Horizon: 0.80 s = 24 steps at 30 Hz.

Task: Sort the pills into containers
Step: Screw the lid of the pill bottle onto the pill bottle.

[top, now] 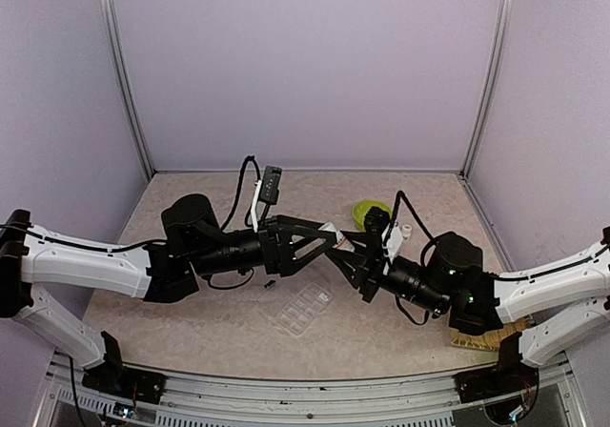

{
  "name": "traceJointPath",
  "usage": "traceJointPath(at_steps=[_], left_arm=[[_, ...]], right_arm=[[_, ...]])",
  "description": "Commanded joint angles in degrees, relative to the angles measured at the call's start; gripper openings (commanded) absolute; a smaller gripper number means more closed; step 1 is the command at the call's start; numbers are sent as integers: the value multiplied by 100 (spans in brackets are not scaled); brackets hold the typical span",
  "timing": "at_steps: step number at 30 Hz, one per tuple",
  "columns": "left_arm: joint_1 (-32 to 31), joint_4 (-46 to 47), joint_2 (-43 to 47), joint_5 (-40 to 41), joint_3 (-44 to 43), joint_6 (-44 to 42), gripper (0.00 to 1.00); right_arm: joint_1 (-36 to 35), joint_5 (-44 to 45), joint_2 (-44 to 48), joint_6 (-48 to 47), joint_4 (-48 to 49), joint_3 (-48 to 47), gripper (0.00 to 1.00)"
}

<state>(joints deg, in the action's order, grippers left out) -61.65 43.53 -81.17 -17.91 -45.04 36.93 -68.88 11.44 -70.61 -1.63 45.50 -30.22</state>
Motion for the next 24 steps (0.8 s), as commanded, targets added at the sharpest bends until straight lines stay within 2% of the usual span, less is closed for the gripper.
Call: traceJointPath(at_steps=[1, 10, 24], left_arm=[[-49, 184, 159, -60, 48, -67, 99], [-73, 313, 153, -176, 21, -72, 99], [-74, 508, 193, -195, 89, -55, 99]], right_arm=[[-55, -55, -255, 59, -199, -176, 0], [-55, -361, -668, 243, -135, -302, 0], [-55, -716, -719, 296, 69, -268, 0]])
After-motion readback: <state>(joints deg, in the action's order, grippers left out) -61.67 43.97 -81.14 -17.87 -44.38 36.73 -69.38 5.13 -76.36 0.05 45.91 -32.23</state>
